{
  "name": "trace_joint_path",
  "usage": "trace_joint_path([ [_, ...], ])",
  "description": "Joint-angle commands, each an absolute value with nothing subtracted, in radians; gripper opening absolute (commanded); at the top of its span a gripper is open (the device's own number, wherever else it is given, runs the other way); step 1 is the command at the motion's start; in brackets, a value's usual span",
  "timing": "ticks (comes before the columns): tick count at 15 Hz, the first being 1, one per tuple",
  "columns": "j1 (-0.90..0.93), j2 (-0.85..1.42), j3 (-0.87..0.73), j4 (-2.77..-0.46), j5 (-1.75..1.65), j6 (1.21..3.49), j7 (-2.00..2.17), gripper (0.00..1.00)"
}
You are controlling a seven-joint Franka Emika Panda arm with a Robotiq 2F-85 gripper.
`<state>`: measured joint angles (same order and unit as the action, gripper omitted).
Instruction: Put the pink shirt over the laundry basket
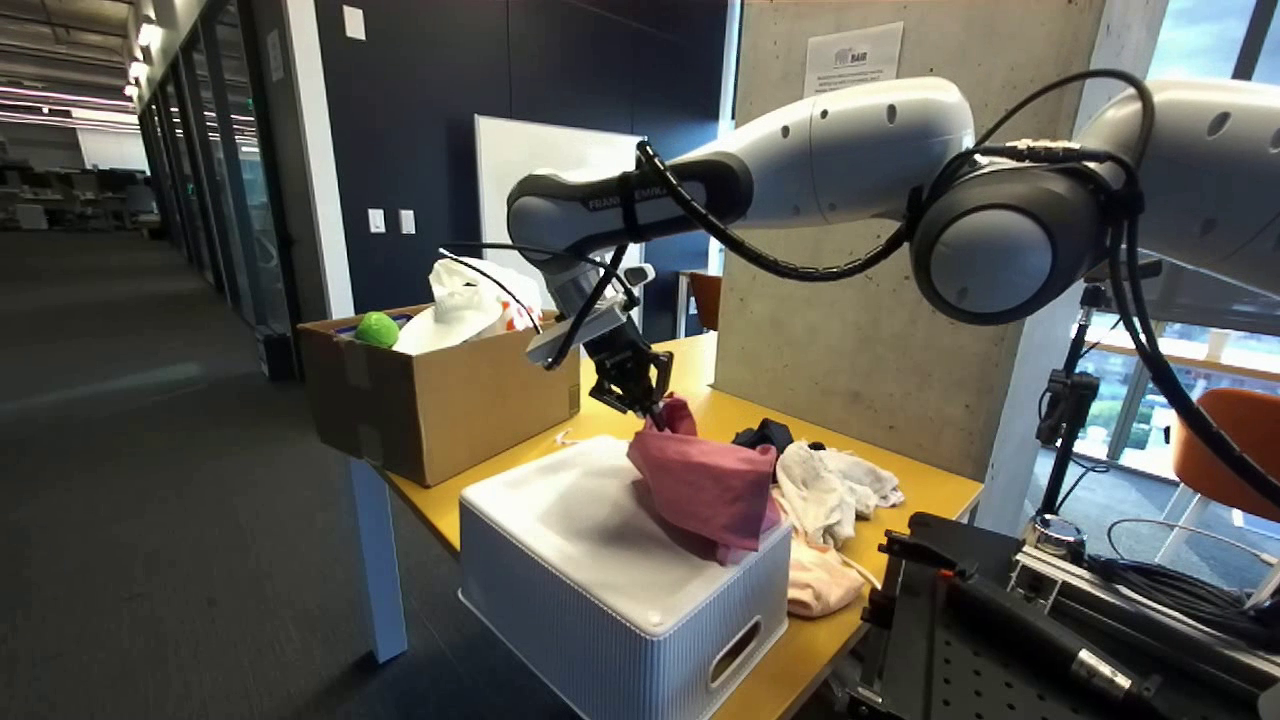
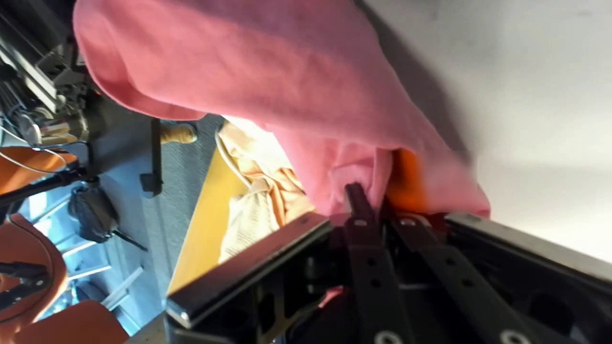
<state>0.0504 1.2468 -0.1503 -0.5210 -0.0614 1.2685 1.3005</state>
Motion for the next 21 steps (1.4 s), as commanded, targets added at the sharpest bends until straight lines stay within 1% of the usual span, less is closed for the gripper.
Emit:
trace_joint_path([
  [1, 0.058, 1.267, -0.157, -0.471, -0.089, 1.385, 1.238, 0.05],
  [2, 0.058, 1.265, -0.152, -0.473, -0.084, 1.418, 1.230, 0.30],
  [3, 0.056, 1.261, -0.148, -0.476, -0.078, 1.445, 1.222, 0.30],
  [4, 0.056, 1.249, -0.140, -0.487, -0.069, 1.448, 1.205, 0.34],
  [8, 0.066, 1.192, -0.121, -0.508, -0.060, 1.417, 1.131, 0.62],
  [9, 0.064, 1.168, -0.107, -0.514, -0.054, 1.396, 1.084, 0.70],
  [10, 0.063, 1.219, -0.129, -0.500, -0.068, 1.434, 1.146, 0.52],
  [12, 0.065, 1.193, -0.117, -0.500, -0.068, 1.418, 1.114, 0.67],
  [13, 0.065, 1.186, -0.115, -0.500, -0.068, 1.411, 1.108, 0.70],
  [18, 0.065, 1.183, -0.114, -0.507, -0.067, 1.409, 1.102, 0.70],
  [19, 0.065, 1.183, -0.114, -0.507, -0.067, 1.409, 1.102, 0.93],
  [20, 0.074, 1.175, -0.124, -0.513, -0.080, 1.417, 1.113, 0.93],
  [21, 0.081, 1.174, -0.134, -0.523, -0.092, 1.431, 1.129, 0.98],
])
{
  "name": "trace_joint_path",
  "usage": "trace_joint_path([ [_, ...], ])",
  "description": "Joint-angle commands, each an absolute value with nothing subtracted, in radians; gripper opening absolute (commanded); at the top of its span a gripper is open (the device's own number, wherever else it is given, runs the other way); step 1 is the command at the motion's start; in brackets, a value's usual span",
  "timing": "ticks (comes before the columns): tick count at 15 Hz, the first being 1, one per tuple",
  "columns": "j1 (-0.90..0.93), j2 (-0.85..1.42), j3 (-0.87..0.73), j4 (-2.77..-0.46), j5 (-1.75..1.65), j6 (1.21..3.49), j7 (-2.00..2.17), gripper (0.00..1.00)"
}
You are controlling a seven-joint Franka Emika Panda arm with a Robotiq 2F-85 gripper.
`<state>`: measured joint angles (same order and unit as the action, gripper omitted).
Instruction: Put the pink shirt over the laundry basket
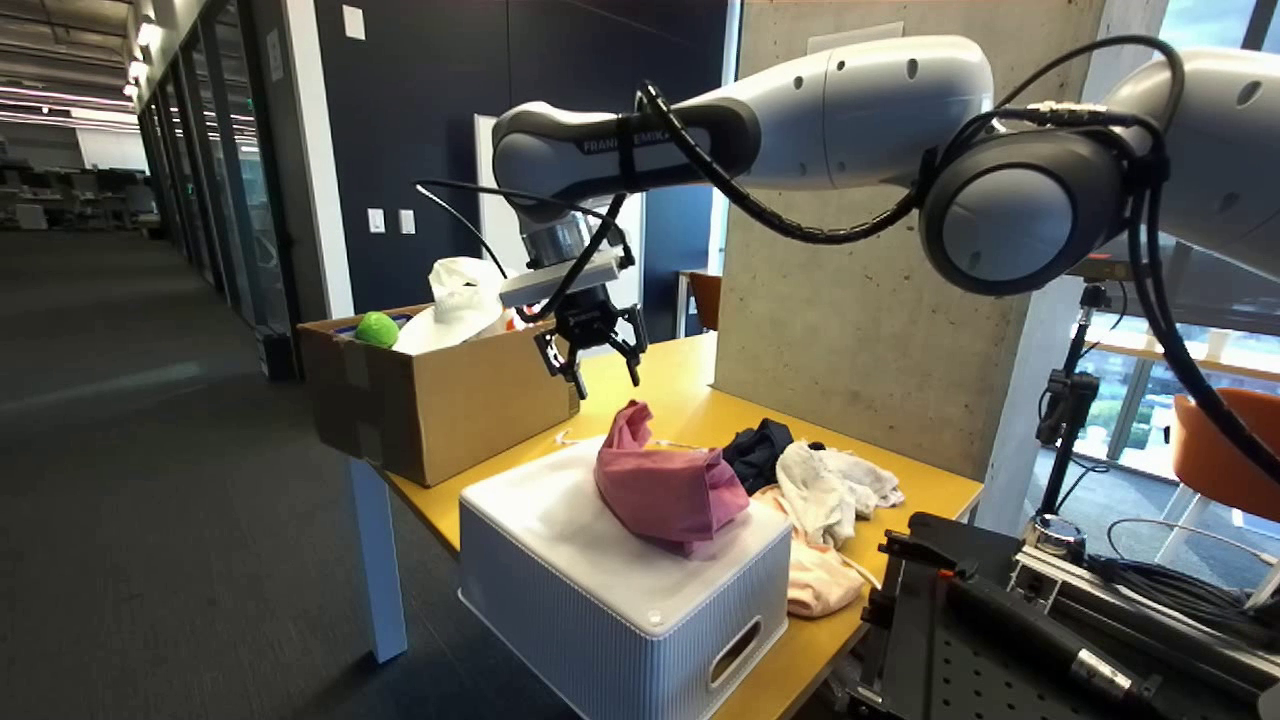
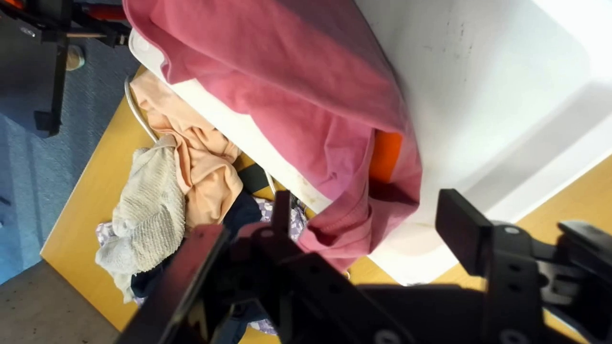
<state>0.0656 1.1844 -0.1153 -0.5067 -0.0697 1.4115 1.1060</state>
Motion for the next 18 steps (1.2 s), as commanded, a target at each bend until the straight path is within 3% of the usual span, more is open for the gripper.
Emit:
trace_joint_path([
  [1, 0.089, 1.177, -0.147, -0.533, -0.107, 1.444, 1.143, 1.00],
  [8, 0.186, 1.172, -0.229, -0.654, -0.276, 1.688, 1.214, 1.00],
  [18, 0.375, 1.049, -0.308, -1.121, -0.505, 2.187, 1.470, 1.00],
])
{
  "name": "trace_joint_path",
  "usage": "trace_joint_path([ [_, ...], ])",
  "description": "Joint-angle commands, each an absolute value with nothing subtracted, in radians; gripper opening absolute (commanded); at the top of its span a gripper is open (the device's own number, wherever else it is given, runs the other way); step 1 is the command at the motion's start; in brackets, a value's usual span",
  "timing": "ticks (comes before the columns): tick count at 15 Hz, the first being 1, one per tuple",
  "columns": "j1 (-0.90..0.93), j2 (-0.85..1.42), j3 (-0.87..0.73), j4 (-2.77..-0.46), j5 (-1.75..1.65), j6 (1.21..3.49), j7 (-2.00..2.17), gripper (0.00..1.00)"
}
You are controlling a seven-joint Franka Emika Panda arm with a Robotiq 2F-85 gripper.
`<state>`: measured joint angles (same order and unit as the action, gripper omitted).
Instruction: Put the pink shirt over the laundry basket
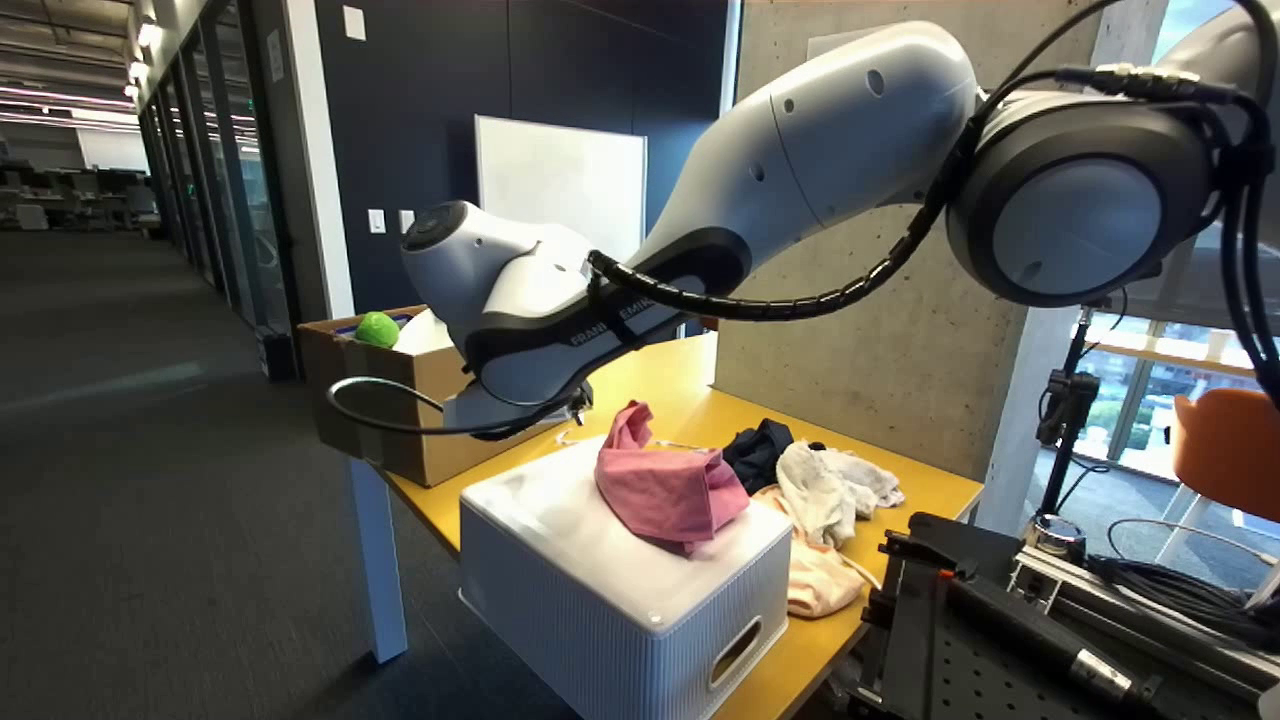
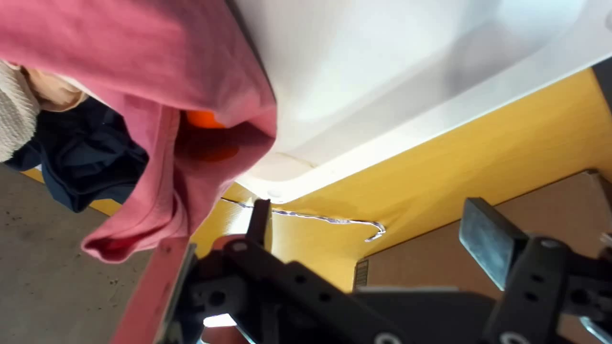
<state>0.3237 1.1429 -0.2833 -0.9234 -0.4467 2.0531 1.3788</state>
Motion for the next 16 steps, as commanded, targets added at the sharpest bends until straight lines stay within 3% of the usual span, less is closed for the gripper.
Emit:
trace_joint_path([
  [1, 0.387, 1.033, -0.308, -1.166, -0.517, 2.218, 1.484, 1.00],
  [2, 0.351, 1.120, -0.286, -1.005, -0.479, 2.126, 1.411, 1.00],
  [10, 0.371, 1.071, -0.291, -1.106, -0.495, 2.173, 1.433, 1.00],
  [16, 0.499, 0.825, -0.317, -1.393, -0.575, 2.190, 1.527, 1.00],
])
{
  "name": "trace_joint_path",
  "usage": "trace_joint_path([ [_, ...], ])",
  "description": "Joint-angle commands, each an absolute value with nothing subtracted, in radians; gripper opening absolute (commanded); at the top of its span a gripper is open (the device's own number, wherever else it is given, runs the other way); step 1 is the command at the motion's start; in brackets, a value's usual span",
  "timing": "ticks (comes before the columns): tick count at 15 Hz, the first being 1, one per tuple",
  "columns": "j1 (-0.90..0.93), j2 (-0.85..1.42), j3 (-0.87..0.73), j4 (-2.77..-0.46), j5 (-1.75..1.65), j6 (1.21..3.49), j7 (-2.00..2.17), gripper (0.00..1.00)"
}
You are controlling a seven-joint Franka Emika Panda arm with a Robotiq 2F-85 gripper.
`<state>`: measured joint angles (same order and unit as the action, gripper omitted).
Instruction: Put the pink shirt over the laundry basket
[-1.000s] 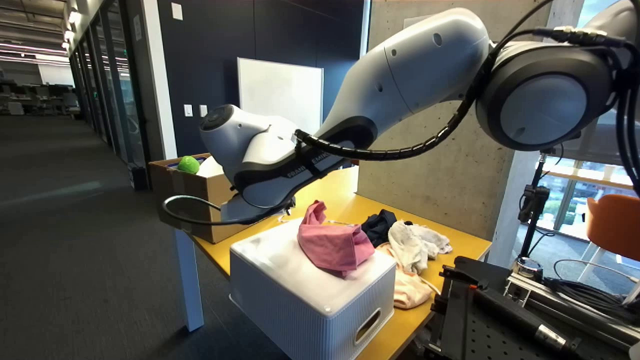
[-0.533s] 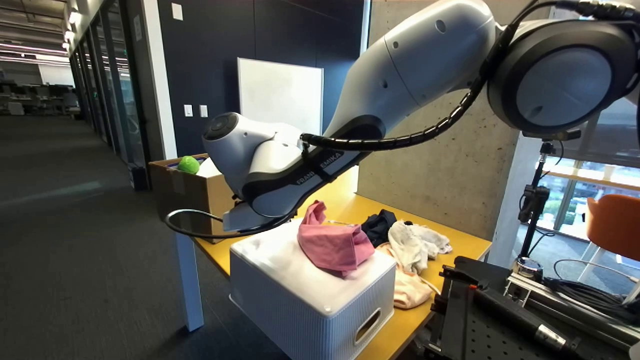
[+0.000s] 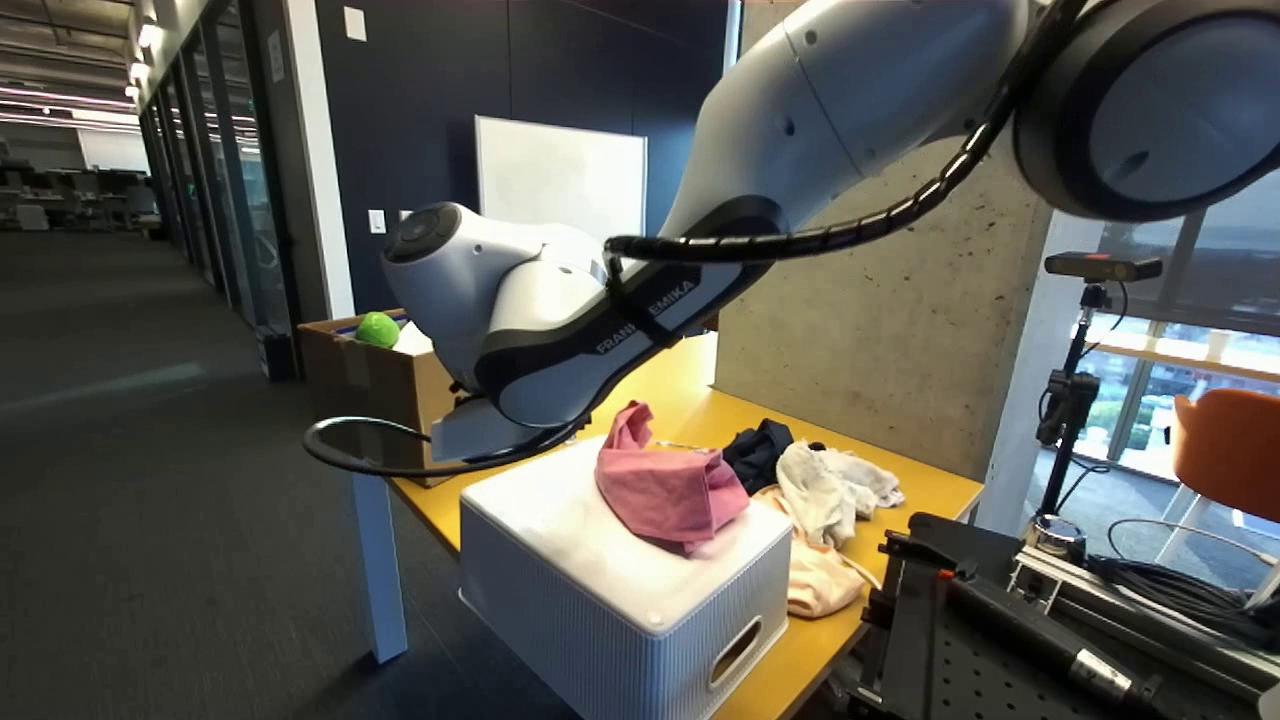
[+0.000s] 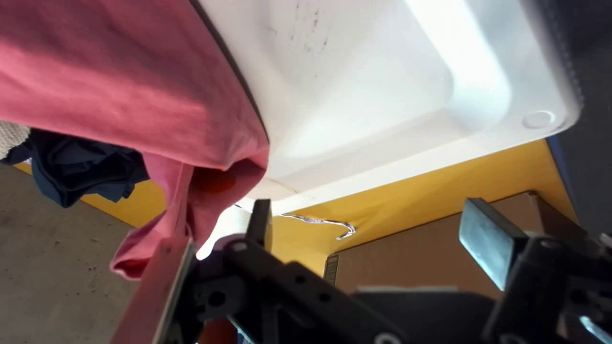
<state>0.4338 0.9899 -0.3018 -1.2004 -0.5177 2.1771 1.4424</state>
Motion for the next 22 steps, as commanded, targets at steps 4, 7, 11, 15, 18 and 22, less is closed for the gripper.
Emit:
trace_joint_path([
  [4, 0.533, 0.649, -0.289, -1.564, -0.655, 2.136, 1.597, 1.00],
  [7, 0.487, 0.522, -0.216, -1.704, -0.715, 2.213, 1.548, 1.00],
  [11, 0.412, 0.381, -0.140, -1.907, -0.831, 2.340, 1.493, 1.00],
  [15, 0.313, 0.248, -0.068, -2.129, -0.894, 2.550, 1.395, 1.00],
  [18, 0.253, 0.146, -0.044, -2.305, -0.904, 2.656, 1.309, 1.00],
  [22, 0.239, -0.043, -0.085, -2.551, -0.932, 2.703, 1.309, 1.00],
])
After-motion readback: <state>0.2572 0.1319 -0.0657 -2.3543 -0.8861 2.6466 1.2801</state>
